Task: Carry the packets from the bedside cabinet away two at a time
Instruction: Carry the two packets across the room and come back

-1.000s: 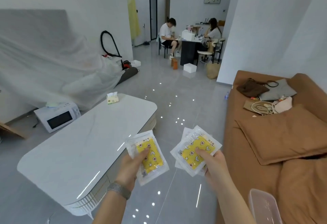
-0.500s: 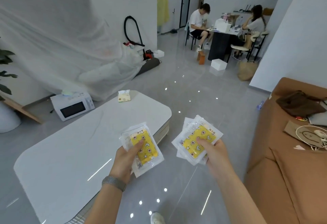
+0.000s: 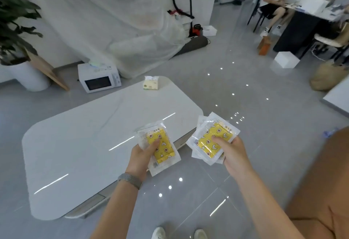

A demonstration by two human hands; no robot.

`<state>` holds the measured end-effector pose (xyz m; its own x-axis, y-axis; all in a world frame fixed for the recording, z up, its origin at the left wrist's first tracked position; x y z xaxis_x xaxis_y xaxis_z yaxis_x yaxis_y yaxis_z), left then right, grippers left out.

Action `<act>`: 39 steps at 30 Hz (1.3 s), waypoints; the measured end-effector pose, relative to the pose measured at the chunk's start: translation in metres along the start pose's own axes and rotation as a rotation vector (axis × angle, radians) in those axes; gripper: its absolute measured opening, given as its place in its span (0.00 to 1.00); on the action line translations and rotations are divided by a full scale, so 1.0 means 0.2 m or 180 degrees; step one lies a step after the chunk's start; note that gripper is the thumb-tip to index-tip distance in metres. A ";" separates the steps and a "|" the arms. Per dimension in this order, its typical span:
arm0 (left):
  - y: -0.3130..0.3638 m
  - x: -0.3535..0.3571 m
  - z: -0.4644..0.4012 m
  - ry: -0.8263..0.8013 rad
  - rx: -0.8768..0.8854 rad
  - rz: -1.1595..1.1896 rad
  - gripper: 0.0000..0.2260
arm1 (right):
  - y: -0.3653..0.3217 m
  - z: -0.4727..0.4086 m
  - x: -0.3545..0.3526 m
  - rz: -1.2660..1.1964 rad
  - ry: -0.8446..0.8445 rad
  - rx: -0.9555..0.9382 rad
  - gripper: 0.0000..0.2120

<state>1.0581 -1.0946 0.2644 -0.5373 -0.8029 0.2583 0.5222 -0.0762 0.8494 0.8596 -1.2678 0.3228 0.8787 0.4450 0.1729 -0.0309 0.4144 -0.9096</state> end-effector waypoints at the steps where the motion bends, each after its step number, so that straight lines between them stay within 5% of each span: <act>1: -0.01 -0.01 -0.03 0.0101 0.0025 0.0011 0.09 | 0.01 -0.08 0.02 0.0071 -0.0105 0.0025 0.13; 15: -0.95 -0.66 -0.23 0.1743 -0.0282 0.0469 0.09 | 1.10 -0.76 0.12 0.0565 -0.0950 0.0974 0.12; 23: -1.50 -1.04 -0.74 0.1855 -0.0036 0.0062 0.06 | 1.96 -1.28 0.33 0.0446 -0.1097 0.0743 0.28; 30: -1.71 -1.21 -1.15 0.1656 0.0598 -0.0676 0.05 | 2.64 -1.59 0.55 0.0588 -0.1689 0.0817 0.11; 39: -1.87 -1.32 -1.18 0.1916 0.0964 -0.0528 0.04 | 3.04 -1.71 0.64 0.0661 -0.2141 0.0765 0.10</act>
<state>1.1598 -0.9940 -0.2303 -0.0876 -0.9898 -0.1120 0.2099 -0.1282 0.9693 1.1162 -1.2306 -0.3370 0.3643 0.8911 0.2706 -0.3357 0.3967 -0.8544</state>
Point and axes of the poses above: each hand's wrist, its own z-axis away from the middle knuckle, its own x-axis out of the palm, y = z × x, the point moved 10 cm from there along -z, towards the middle knuckle, and after that the axes turned 1 degree about z, right-handed, at the moved point
